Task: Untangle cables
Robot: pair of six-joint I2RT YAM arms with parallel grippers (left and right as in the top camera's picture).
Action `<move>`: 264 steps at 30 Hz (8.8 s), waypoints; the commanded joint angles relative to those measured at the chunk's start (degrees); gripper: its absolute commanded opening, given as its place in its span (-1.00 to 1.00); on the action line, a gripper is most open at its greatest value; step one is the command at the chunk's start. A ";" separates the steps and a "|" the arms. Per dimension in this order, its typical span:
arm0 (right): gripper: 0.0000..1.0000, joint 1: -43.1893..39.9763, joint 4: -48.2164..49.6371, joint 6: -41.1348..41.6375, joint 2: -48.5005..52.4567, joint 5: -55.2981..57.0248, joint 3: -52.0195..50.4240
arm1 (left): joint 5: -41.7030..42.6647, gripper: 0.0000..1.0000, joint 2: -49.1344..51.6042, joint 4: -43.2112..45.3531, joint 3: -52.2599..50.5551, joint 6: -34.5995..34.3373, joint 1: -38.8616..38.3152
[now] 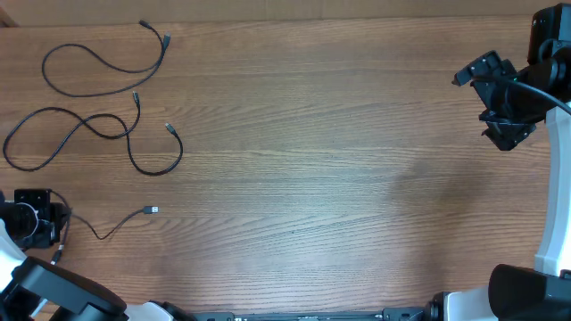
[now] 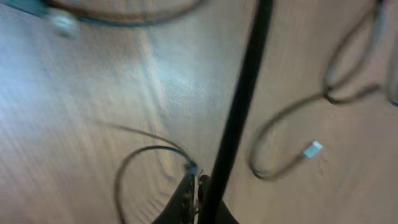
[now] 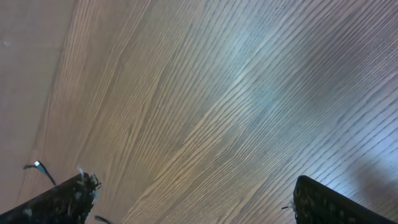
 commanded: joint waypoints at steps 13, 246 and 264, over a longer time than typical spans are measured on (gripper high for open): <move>1.00 0.09 0.11 -0.42 -0.24 0.55 0.39 | -27.85 -0.91 1.09 4.09 -1.86 -0.85 -11.69; 1.00 8.96 53.57 -39.26 -87.76 7.28 -82.88 | 4.22 0.99 -36.02 -22.95 29.51 33.22 -36.96; 1.00 8.17 84.54 -44.24 -93.66 1.70 -108.37 | 4.22 0.99 -36.04 -22.97 29.51 33.22 -36.96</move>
